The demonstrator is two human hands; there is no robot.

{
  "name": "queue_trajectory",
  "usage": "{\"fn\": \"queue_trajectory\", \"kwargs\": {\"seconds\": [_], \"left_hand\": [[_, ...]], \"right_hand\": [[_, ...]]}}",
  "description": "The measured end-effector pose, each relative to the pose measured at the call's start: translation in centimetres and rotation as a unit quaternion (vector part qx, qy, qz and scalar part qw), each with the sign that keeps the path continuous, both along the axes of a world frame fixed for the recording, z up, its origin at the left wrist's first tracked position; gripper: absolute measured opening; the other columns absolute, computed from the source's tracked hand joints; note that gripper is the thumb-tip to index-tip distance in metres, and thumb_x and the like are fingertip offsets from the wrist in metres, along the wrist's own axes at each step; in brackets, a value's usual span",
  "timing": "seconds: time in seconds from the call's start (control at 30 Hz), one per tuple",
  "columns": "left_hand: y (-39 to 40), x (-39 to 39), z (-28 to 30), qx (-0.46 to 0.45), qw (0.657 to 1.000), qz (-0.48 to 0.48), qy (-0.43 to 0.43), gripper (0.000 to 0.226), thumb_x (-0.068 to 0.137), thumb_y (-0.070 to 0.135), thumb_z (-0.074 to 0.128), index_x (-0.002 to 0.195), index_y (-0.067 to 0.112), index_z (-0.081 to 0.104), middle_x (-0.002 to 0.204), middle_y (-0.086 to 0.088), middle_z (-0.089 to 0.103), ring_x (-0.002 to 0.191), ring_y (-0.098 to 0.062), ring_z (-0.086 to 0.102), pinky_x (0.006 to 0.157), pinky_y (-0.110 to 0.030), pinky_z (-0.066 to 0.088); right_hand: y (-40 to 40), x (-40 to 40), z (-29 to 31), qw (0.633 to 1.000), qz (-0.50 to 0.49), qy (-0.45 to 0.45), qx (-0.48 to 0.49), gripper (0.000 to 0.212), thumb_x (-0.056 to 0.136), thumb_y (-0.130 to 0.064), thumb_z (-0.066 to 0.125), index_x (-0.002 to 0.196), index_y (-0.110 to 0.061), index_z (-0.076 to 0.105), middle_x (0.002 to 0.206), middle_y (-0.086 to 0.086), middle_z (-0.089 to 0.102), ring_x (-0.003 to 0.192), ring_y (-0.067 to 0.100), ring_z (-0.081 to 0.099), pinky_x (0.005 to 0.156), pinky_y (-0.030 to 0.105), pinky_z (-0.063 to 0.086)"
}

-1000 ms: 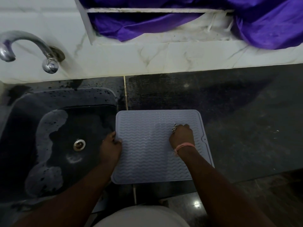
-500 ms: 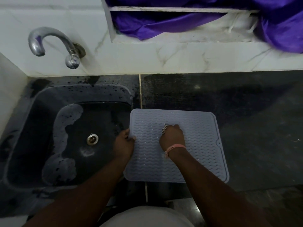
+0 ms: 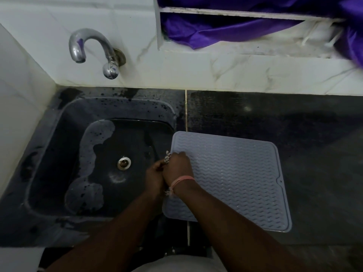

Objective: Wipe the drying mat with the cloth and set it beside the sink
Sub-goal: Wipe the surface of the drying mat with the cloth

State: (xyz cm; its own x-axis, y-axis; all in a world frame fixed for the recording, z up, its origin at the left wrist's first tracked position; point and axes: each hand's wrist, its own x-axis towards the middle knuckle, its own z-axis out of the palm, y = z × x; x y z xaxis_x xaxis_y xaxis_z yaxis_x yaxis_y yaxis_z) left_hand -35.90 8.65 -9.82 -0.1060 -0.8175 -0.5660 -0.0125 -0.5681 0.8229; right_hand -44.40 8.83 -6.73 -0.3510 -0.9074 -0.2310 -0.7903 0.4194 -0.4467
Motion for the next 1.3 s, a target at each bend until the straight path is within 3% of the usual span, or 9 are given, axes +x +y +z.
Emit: {"fn": "queue_trajectory", "kwargs": {"seconds": [0.1, 0.23, 0.3, 0.37, 0.6, 0.7, 0.9, 1.2, 1.3], "left_hand": [[0.0, 1.3, -0.3, 0.024, 0.999, 0.004, 0.023, 0.03, 0.093, -0.009, 0.044, 0.111, -0.004, 0.068, 0.111, -0.029, 0.068, 0.105, -0.04, 0.065, 0.092, -0.046, 0.054], [-0.4, 1.4, 0.3, 0.035, 0.999, -0.027, 0.001, 0.031, 0.093, -0.012, 0.046, 0.106, 0.005, 0.069, 0.105, -0.02, 0.071, 0.091, -0.03, 0.069, 0.072, -0.032, 0.059], [-0.6, 0.7, 0.7, 0.049, 0.998, -0.029, 0.016, 0.029, 0.091, -0.011, 0.051, 0.105, 0.008, 0.068, 0.101, -0.016, 0.072, 0.086, -0.027, 0.068, 0.073, -0.033, 0.058], [-0.8, 0.2, 0.7, 0.04, 0.998, -0.043, -0.004, 0.028, 0.089, -0.006, 0.058, 0.107, 0.014, 0.066, 0.103, -0.011, 0.071, 0.09, -0.023, 0.066, 0.082, -0.038, 0.057], [0.4, -0.9, 1.1, -0.092, 0.974, -0.186, -0.092, 0.037, 0.091, 0.008, 0.063, 0.124, 0.022, 0.058, 0.116, 0.004, 0.065, 0.102, -0.014, 0.064, 0.087, -0.032, 0.054], [1.0, -1.3, 1.0, -0.123, 0.967, -0.19, -0.114, 0.038, 0.097, 0.015, 0.055, 0.133, 0.026, 0.056, 0.124, 0.004, 0.062, 0.112, -0.018, 0.06, 0.094, -0.029, 0.05], [1.4, -1.7, 1.3, -0.131, 0.948, -0.21, -0.197, 0.066, 0.09, -0.005, 0.06, 0.151, 0.011, 0.038, 0.151, -0.011, 0.044, 0.135, -0.026, 0.045, 0.103, -0.026, 0.035], [0.7, -1.9, 0.4, -0.128, 0.931, -0.236, -0.248, 0.076, 0.084, 0.002, 0.072, 0.151, 0.015, 0.039, 0.152, -0.009, 0.044, 0.138, -0.027, 0.044, 0.111, -0.034, 0.035], [0.5, -1.8, 0.3, -0.129, 0.929, -0.243, -0.248, 0.077, 0.083, 0.003, 0.073, 0.151, 0.014, 0.038, 0.153, -0.009, 0.043, 0.139, -0.027, 0.042, 0.113, -0.037, 0.034]], "right_hand": [[-0.7, 1.5, 0.1, 0.999, 0.0, -0.038, 0.015, 0.018, 0.089, -0.012, 0.053, 0.1, -0.003, 0.066, 0.108, 0.019, 0.059, 0.103, 0.03, 0.057, 0.094, 0.038, 0.049], [-0.4, 0.8, 0.5, 0.992, -0.057, -0.108, 0.001, 0.011, 0.085, -0.006, 0.055, 0.076, -0.009, 0.061, 0.088, 0.013, 0.063, 0.086, 0.024, 0.059, 0.077, 0.029, 0.051], [0.5, -0.5, 0.7, 0.981, -0.123, -0.152, -0.02, 0.018, 0.084, -0.006, 0.056, 0.067, -0.011, 0.056, 0.072, 0.004, 0.059, 0.07, 0.017, 0.058, 0.059, 0.021, 0.043], [1.9, -2.9, 1.1, 0.959, -0.197, -0.2, -0.048, 0.02, 0.086, -0.012, 0.055, 0.066, -0.008, 0.059, 0.068, 0.002, 0.06, 0.066, 0.016, 0.057, 0.061, 0.024, 0.044], [12.0, -14.4, 2.0, 0.765, -0.509, -0.377, -0.119, 0.015, 0.082, -0.025, 0.065, 0.082, -0.01, 0.068, 0.094, 0.013, 0.072, 0.09, 0.033, 0.067, 0.084, 0.046, 0.057], [15.3, -18.2, 2.1, 0.803, -0.506, -0.297, -0.099, 0.011, 0.084, -0.017, 0.064, 0.081, -0.007, 0.067, 0.091, 0.018, 0.069, 0.083, 0.03, 0.065, 0.073, 0.039, 0.056], [16.2, -22.4, 1.1, 0.895, -0.443, -0.036, -0.025, 0.028, 0.092, -0.017, 0.054, 0.106, 0.003, 0.067, 0.106, 0.027, 0.067, 0.101, 0.041, 0.064, 0.085, 0.038, 0.05], [13.3, -21.0, -0.8, 0.926, -0.376, -0.013, 0.025, 0.033, 0.091, -0.019, 0.047, 0.115, -0.001, 0.059, 0.119, 0.017, 0.057, 0.11, 0.035, 0.055, 0.081, 0.032, 0.041], [11.8, -17.8, -0.8, 0.957, -0.29, 0.029, -0.008, 0.022, 0.092, -0.008, 0.046, 0.098, 0.003, 0.063, 0.106, 0.02, 0.061, 0.106, 0.033, 0.055, 0.087, 0.034, 0.048]]}}
